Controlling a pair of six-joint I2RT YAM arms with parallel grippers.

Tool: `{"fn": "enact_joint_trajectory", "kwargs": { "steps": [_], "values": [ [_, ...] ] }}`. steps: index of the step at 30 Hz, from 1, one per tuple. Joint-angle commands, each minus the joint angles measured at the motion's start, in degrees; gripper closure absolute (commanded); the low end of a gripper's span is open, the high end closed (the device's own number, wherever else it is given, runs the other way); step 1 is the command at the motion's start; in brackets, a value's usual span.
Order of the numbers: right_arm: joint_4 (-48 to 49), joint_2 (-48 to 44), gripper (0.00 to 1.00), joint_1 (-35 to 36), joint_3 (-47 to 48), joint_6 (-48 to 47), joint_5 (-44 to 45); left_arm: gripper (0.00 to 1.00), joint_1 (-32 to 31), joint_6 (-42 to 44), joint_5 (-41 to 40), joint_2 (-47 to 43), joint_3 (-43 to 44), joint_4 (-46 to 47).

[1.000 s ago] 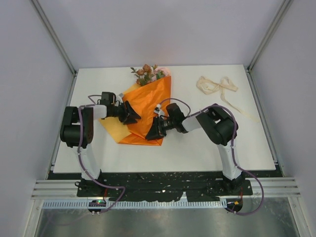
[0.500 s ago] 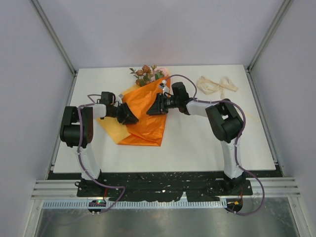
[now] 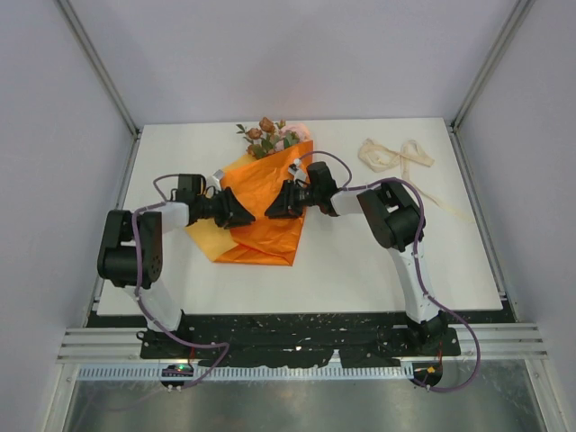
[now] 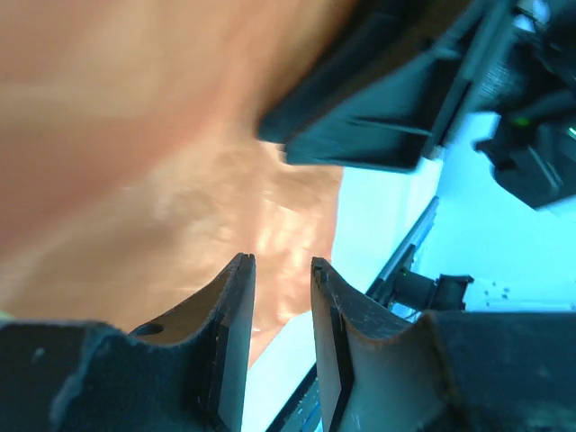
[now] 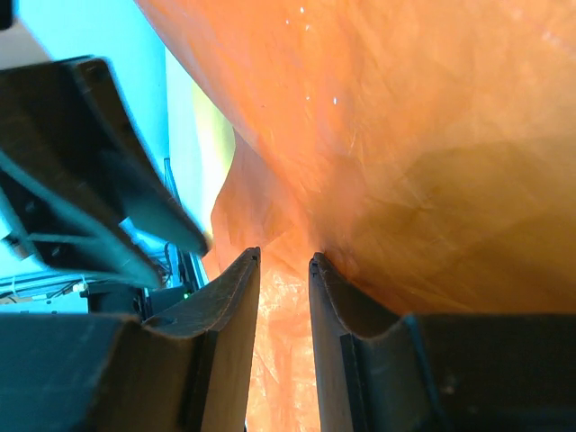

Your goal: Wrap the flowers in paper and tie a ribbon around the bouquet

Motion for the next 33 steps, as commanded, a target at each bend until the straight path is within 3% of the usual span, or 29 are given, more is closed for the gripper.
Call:
{"fn": "enact_joint_trajectory", "kwargs": {
  "steps": [1,6,9,16,18,22,27,33],
  "values": [
    [-1.39,1.22,0.66,0.37,-0.36,-1.41,3.32,0.66,-3.27,-5.2,5.28,-5.55,-3.2,9.0],
    [-2.18,-0.09,0.64,0.28,1.13,-1.32,2.09,0.76,-2.94,-5.12,1.41,3.48,-4.17,2.75],
    [-4.28,-5.52,0.61,0.28,-0.09,-1.15,-1.68,0.82,-2.14,-1.97,-1.58,5.96,-3.39,-2.78],
    [-1.13,-21.26,0.19,1.5,-17.13,4.3,-10.47,0.93,-2.23,-0.72,-2.46,6.76,-1.27,-5.43],
    [-1.57,-21.72,0.13,2.47,-21.96,3.87,-11.18,0.95,-2.23,-0.63,-2.99,6.76,-1.45,-5.43],
    [-2.53,-17.0,0.13,2.74,-24.7,1.76,-10.48,0.99,-2.32,-0.37,-3.25,6.58,-1.71,-5.34],
    [-13.24,-11.35,0.1,0.99,-24.0,-3.87,-8.72,1.0,-2.23,0.16,-3.69,6.58,-1.45,-6.13],
    [-23.86,-14.32,0.08,0.01,-22.25,-11.94,-10.74,1.0,-2.23,0.51,-4.04,6.93,-1.01,-6.66]
  ]
}}
